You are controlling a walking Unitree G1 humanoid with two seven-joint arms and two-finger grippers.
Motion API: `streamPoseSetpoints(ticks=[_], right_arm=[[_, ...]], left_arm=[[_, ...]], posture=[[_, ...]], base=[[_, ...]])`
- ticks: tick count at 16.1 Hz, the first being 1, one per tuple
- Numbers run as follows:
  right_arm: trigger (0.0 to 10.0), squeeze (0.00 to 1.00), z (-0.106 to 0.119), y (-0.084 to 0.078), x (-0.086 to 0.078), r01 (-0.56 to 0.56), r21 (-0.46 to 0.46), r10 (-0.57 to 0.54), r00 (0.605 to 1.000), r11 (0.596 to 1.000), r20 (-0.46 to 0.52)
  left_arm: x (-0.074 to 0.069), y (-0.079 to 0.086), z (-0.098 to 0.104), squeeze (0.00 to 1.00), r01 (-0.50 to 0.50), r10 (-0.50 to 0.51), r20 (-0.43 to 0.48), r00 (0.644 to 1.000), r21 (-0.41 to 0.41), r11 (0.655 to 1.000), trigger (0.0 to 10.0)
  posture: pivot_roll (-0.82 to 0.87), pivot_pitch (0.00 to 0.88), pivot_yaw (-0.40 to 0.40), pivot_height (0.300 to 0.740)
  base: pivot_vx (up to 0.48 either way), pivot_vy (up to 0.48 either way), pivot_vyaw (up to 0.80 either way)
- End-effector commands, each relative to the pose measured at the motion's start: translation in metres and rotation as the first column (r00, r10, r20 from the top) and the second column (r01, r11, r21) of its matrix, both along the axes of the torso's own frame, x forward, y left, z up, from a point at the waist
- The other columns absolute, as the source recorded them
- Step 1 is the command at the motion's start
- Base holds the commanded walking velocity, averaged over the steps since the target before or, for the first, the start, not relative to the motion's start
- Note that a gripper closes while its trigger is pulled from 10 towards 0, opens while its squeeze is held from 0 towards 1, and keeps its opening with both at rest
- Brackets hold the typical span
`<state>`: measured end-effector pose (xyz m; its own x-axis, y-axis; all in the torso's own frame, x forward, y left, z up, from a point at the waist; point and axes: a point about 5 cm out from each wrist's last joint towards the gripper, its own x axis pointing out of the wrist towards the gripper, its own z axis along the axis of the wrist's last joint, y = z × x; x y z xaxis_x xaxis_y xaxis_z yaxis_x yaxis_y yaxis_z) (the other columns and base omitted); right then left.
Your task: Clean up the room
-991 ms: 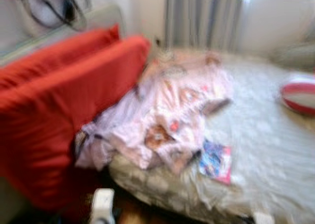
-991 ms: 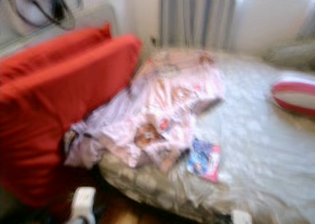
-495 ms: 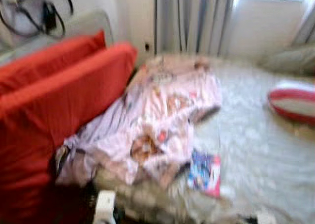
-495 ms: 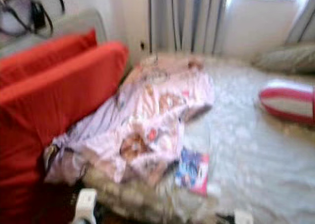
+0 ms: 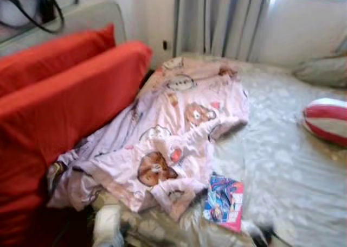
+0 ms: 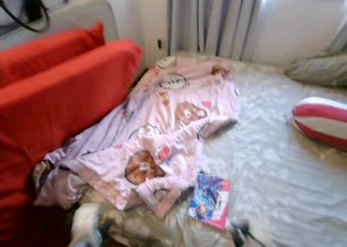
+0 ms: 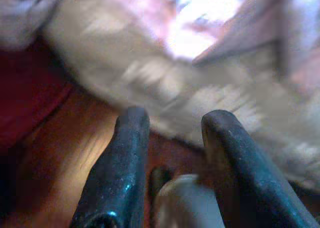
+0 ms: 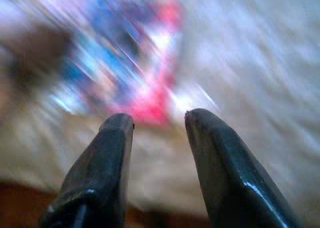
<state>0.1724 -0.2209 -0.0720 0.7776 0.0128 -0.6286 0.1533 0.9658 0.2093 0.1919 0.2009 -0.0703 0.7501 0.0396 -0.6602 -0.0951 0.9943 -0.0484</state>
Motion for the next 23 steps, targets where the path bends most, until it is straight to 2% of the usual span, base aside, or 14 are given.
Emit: streamPoseSetpoints(ticks=[1, 2, 3, 4, 7, 9, 11, 15, 19, 21, 23], right_arm=[[10.0, 0.00, -0.004, -0.007, -0.015, 0.024, 0.001, -0.024, 1.000, 1.000, -0.011], [10.0, 0.00, 0.012, 0.029, 0.034, -0.027, 0.002, 0.027, 0.997, 1.000, 0.077], [10.0, 0.00, 0.024, 0.041, 0.058, -0.024, 0.005, 0.023, 0.990, 1.000, 0.137], [10.0, 0.00, 0.030, 0.040, 0.064, -0.017, 0.006, 0.016, 0.984, 1.000, 0.178], [10.0, 0.00, 0.054, 0.033, 0.084, 0.015, -0.026, -0.005, 0.940, 1.000, 0.341], [10.0, 0.00, 0.065, 0.025, 0.087, 0.076, -0.047, -0.048, 0.902, 0.996, 0.430], [10.0, 0.00, 0.066, 0.020, 0.080, 0.111, -0.052, -0.075, 0.886, 0.992, 0.457], [10.0, 0.00, 0.064, 0.016, 0.075, 0.134, -0.068, -0.088, 0.886, 0.989, 0.455], [10.0, 0.00, 0.063, 0.011, 0.076, 0.171, -0.079, -0.123, 0.900, 0.982, 0.419], [10.0, 0.00, 0.062, 0.014, 0.078, 0.155, -0.096, -0.104, 0.909, 0.983, 0.404], [10.0, 0.00, 0.062, 0.018, 0.079, 0.154, -0.074, -0.111, 0.905, 0.985, 0.411]], left_arm=[[0.008, -0.006, 0.005, 0.00, -0.001, 0.003, 0.056, 0.998, -0.023, 1.000, 10.0], [0.010, -0.006, 0.008, 0.00, -0.010, 0.012, 0.097, 0.995, -0.027, 1.000, 10.0], [0.040, 0.002, 0.027, 0.00, -0.009, 0.012, 0.173, 0.985, -0.022, 1.000, 10.0], [0.055, 0.004, 0.040, 0.00, 0.001, 0.004, 0.235, 0.972, -0.021, 1.000, 10.0], [0.065, 0.004, 0.057, 0.00, 0.025, -0.019, 0.381, 0.924, -0.011, 1.000, 10.0], [0.064, 0.013, 0.064, 0.00, 0.010, -0.011, 0.443, 0.897, 0.005, 1.000, 10.0], [0.063, 0.017, 0.073, 0.00, 0.036, -0.056, 0.491, 0.869, 0.050, 0.998, 10.0], [0.070, 0.024, 0.083, 0.00, 0.034, -0.064, 0.527, 0.847, 0.066, 0.997, 10.0], [0.075, 0.020, 0.087, 0.00, 0.044, -0.066, 0.541, 0.838, 0.054, 0.998, 10.0], [0.077, 0.016, 0.088, 0.00, 0.052, -0.069, 0.542, 0.838, 0.047, 0.998, 10.0], [0.078, 0.015, 0.087, 0.00, 0.061, -0.078, 0.532, 0.843, 0.051, 0.997, 10.0]], posture=[[0.02, 0.018, -0.006, 0.740], [0.01, 0.017, -0.005, 0.740], [0.01, 0.015, -0.001, 0.740], [0.01, 0.012, 0.001, 0.740], [0.00, 0.000, -0.001, 0.740], [0.00, 0.000, 0.002, 0.740], [-0.01, 0.000, 0.006, 0.740], [0.00, 0.000, 0.008, 0.740], [0.00, 0.012, 0.009, 0.740], [0.00, 0.026, 0.010, 0.720], [0.00, 0.031, 0.009, 0.705]], base=[[0.000, 0.000, 0.00], [0.000, 0.000, 0.00], [0.000, 0.000, 0.00], [0.000, 0.000, 0.00], [0.000, 0.000, 0.00], [0.000, 0.000, 0.00], [0.000, 0.000, 0.00], [0.000, 0.000, 0.00], [0.000, 0.000, 0.00], [0.000, 0.000, 0.00], [0.000, 0.000, 0.00]])
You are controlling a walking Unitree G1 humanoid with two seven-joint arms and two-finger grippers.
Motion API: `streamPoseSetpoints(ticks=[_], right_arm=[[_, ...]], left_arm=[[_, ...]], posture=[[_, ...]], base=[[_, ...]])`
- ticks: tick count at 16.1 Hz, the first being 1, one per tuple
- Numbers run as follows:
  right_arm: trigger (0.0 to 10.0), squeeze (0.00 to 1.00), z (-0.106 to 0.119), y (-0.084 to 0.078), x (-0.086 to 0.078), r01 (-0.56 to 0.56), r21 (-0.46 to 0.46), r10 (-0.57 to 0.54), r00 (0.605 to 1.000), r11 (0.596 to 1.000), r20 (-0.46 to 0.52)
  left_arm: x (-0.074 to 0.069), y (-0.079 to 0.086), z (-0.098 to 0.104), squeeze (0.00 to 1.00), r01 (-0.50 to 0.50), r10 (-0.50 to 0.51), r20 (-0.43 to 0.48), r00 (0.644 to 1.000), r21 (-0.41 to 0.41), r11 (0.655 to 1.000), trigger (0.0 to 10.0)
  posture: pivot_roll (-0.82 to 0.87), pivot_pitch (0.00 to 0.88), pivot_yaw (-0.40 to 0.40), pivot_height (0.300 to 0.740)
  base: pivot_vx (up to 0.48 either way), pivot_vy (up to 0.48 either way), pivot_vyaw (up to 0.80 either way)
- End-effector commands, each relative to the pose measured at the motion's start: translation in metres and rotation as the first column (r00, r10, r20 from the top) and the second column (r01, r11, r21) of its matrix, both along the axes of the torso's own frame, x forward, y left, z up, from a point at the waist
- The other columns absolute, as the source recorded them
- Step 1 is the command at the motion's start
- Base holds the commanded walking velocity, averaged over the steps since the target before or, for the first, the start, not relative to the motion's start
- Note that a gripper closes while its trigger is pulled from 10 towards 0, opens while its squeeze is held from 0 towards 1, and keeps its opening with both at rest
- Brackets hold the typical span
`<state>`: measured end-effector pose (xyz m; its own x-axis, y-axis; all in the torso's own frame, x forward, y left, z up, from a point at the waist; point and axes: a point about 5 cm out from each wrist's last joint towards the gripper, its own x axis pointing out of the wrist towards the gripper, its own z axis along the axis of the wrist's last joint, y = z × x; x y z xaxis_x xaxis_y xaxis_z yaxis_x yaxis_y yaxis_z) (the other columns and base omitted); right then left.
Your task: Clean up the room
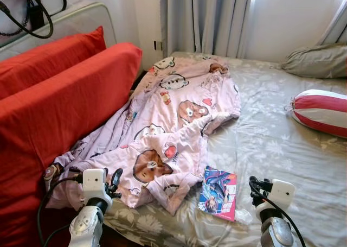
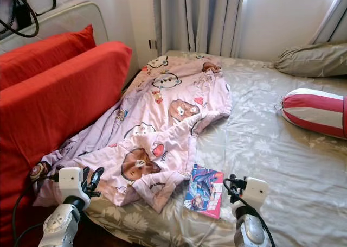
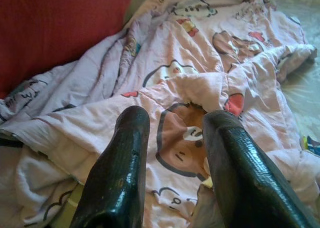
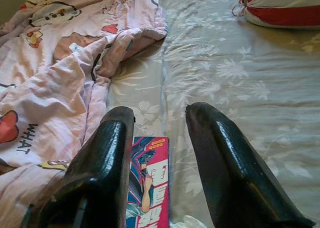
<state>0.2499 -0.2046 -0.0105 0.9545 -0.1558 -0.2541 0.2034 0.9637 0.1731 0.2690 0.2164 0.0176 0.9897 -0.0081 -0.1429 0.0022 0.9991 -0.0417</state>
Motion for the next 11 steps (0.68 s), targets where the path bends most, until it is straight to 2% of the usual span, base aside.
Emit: streamPoseSetpoints(ticks=[1, 6, 7, 11], right_arm=[[10.0, 0.00, 0.0035, 0.0040, 0.0039, -0.008, 0.015, 0.008, 1.000, 1.000, 0.023], [10.0, 0.00, 0.0024, 0.0087, 0.0062, -0.019, -0.001, 0.019, 1.000, 1.000, -0.007], [10.0, 0.00, -0.0001, 0.0100, 0.0054, -0.034, 0.006, 0.034, 0.999, 0.999, -0.027], [10.0, 0.00, 0.0000, 0.0082, 0.0004, -0.025, 0.005, 0.025, 1.000, 1.000, 0.002]], left_arm=[[0.0015, 0.0015, 0.0003, 0.00, 0.001, -0.001, -0.014, 1.000, 0.000, 1.000, 10.0], [0.0026, 0.0034, 0.0024, 0.00, -0.006, 0.006, -0.007, 1.000, 0.005, 1.000, 10.0], [0.0027, 0.0033, 0.0029, 0.00, -0.007, 0.007, -0.003, 1.000, 0.005, 1.000, 10.0], [0.0036, 0.0024, 0.0041, 0.00, -0.008, 0.007, 0.005, 1.000, 0.003, 1.000, 10.0]], posture=[[0.00, 0.039, 0.013, 0.705], [0.00, 0.037, 0.011, 0.705], [0.00, 0.033, 0.012, 0.700], [0.00, 0.020, 0.010, 0.665]], base=[[0.000, 0.000, 0.00], [0.000, 0.000, 0.00], [0.000, 0.000, 0.00], [0.000, 0.000, 0.00]])
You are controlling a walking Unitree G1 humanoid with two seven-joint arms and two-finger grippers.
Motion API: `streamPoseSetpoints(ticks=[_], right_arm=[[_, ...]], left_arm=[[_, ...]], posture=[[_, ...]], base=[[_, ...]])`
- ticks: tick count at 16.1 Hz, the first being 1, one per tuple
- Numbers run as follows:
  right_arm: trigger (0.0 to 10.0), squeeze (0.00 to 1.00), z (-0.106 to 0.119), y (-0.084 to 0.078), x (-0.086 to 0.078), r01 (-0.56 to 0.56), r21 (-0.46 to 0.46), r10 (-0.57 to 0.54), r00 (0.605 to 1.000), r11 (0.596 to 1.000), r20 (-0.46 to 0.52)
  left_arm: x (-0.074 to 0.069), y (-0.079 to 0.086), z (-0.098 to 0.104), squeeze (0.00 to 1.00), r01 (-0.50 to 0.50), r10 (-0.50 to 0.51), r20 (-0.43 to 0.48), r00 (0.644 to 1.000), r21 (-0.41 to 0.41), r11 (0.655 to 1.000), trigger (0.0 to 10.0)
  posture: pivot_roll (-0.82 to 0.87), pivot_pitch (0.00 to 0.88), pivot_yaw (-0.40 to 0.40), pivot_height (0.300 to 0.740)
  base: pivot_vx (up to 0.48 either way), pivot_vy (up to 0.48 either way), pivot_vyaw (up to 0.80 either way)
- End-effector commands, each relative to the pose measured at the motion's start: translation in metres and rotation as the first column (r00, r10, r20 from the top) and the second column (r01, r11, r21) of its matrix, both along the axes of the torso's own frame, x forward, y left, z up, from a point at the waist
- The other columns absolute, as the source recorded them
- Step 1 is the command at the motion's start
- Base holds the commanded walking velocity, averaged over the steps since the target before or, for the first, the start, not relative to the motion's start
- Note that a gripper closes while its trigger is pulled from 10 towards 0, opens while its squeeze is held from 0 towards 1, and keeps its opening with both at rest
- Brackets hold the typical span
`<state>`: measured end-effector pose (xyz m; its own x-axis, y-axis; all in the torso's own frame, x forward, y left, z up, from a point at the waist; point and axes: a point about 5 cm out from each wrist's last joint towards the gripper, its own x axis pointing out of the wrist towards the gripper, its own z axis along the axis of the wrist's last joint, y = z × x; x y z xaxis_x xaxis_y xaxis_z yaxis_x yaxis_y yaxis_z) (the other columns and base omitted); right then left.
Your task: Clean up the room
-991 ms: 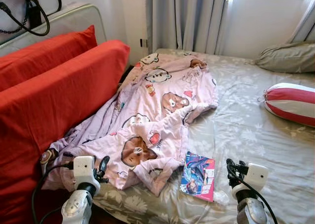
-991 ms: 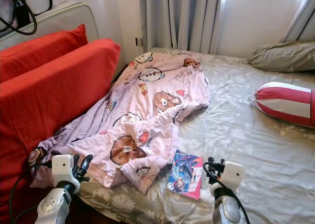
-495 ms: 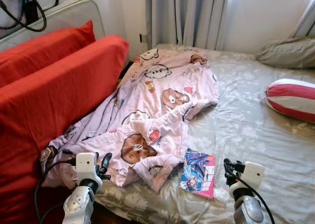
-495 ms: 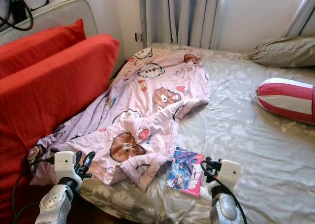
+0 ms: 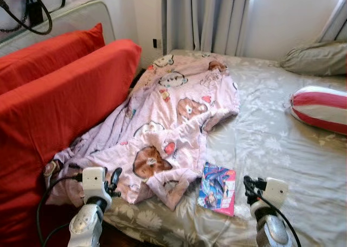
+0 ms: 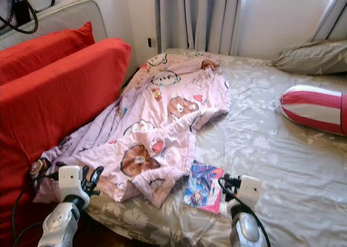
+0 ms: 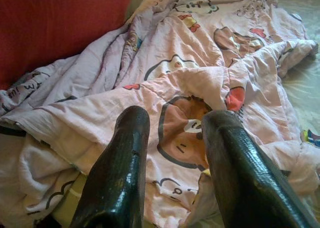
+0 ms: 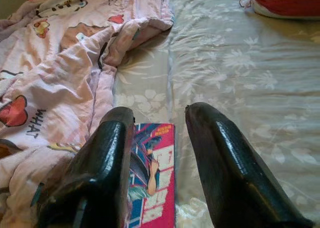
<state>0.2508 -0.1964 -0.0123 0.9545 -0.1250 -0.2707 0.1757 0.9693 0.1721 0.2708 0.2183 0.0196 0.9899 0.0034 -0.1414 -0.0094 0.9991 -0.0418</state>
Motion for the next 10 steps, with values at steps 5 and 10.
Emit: streamPoseSetpoints(ticks=[5, 10], right_arm=[[10.0, 0.00, 0.0025, 0.0050, 0.0029, -0.011, 0.014, 0.011, 1.000, 1.000, 0.016], [10.0, 0.00, 0.0019, 0.0089, 0.0037, -0.024, 0.014, 0.024, 1.000, 1.000, 0.010]], left_arm=[[0.0018, -0.0019, 0.0010, 0.00, 0.013, -0.013, 0.000, 1.000, -0.001, 1.000, 10.0], [0.0036, -0.0056, 0.0014, 0.00, 0.034, -0.034, -0.005, 0.999, -0.013, 0.999, 10.0]], posture=[[0.00, 0.000, 0.009, 0.665], [0.01, 0.000, 0.014, 0.665]], base=[[0.000, 0.000, 0.00], [0.000, 0.000, 0.00]])
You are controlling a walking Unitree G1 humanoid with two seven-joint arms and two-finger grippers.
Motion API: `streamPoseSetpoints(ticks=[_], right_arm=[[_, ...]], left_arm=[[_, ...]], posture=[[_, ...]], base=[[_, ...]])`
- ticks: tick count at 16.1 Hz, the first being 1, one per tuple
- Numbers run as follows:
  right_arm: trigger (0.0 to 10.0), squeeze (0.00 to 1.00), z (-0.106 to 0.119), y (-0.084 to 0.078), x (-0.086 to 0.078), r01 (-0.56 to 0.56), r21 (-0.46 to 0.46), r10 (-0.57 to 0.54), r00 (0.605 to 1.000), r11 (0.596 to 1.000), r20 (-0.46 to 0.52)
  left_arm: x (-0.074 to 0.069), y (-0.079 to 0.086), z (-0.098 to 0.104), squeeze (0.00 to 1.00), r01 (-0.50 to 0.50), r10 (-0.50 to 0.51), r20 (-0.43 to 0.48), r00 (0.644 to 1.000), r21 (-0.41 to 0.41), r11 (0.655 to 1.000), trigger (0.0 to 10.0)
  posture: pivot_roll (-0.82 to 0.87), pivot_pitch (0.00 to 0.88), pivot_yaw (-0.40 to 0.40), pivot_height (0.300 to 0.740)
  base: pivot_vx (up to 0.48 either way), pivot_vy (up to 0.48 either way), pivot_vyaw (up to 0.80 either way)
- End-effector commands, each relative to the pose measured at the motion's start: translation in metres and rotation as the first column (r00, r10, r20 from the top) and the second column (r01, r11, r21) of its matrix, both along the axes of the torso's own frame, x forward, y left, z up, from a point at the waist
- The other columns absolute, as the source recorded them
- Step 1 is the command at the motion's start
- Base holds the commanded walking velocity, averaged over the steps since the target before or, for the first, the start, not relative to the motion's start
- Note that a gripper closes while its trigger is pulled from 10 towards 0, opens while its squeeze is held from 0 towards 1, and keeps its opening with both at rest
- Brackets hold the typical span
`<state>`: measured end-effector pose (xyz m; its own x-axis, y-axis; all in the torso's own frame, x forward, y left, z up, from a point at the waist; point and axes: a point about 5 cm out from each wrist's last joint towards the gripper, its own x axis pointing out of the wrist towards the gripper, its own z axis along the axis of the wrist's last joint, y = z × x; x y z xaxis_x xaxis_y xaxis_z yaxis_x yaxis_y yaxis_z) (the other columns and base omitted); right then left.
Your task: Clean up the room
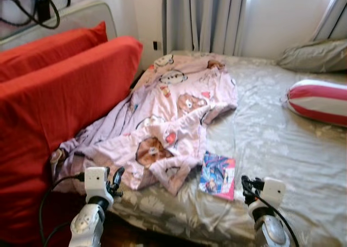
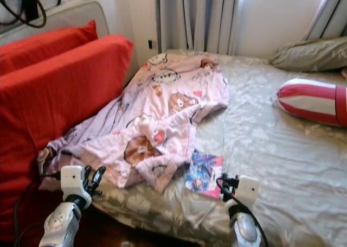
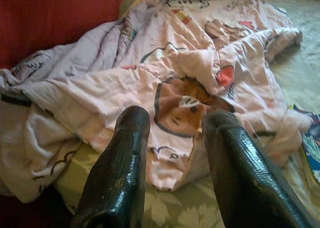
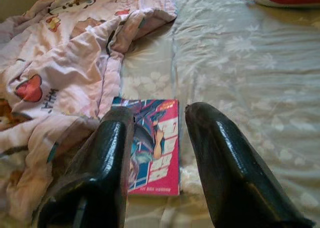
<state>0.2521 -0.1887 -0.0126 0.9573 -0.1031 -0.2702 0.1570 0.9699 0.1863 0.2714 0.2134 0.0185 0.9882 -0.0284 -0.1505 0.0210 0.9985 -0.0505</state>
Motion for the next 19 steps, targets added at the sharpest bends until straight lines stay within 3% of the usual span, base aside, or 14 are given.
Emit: streamPoseSetpoints(ticks=[1, 7, 19], right_arm=[[10.0, 0.00, 0.002, 0.002, 0.002, -0.003, 0.000, 0.003, 1.000, 1.000, 0.006], [10.0, 0.00, 0.002, 0.000, 0.004, 0.027, 0.027, -0.027, 1.000, 0.999, 0.003], [10.0, 0.00, 0.001, 0.009, 0.008, -0.012, 0.015, 0.012, 1.000, 1.000, -0.025]], left_arm=[[0.004, -0.002, 0.003, 0.00, 0.007, -0.007, 0.010, 1.000, -0.011, 1.000, 10.0], [0.005, -0.005, 0.003, 0.00, 0.024, -0.024, -0.003, 1.000, -0.015, 1.000, 10.0], [0.005, -0.011, 0.002, 0.00, 0.045, -0.045, -0.010, 0.999, -0.013, 0.999, 10.0]], posture=[[0.01, 0.000, 0.014, 0.665], [0.01, 0.021, 0.019, 0.665], [0.01, 0.000, 0.020, 0.665]], base=[[0.000, 0.000, 0.00], [0.000, 0.000, 0.00], [0.000, 0.000, 0.00]])
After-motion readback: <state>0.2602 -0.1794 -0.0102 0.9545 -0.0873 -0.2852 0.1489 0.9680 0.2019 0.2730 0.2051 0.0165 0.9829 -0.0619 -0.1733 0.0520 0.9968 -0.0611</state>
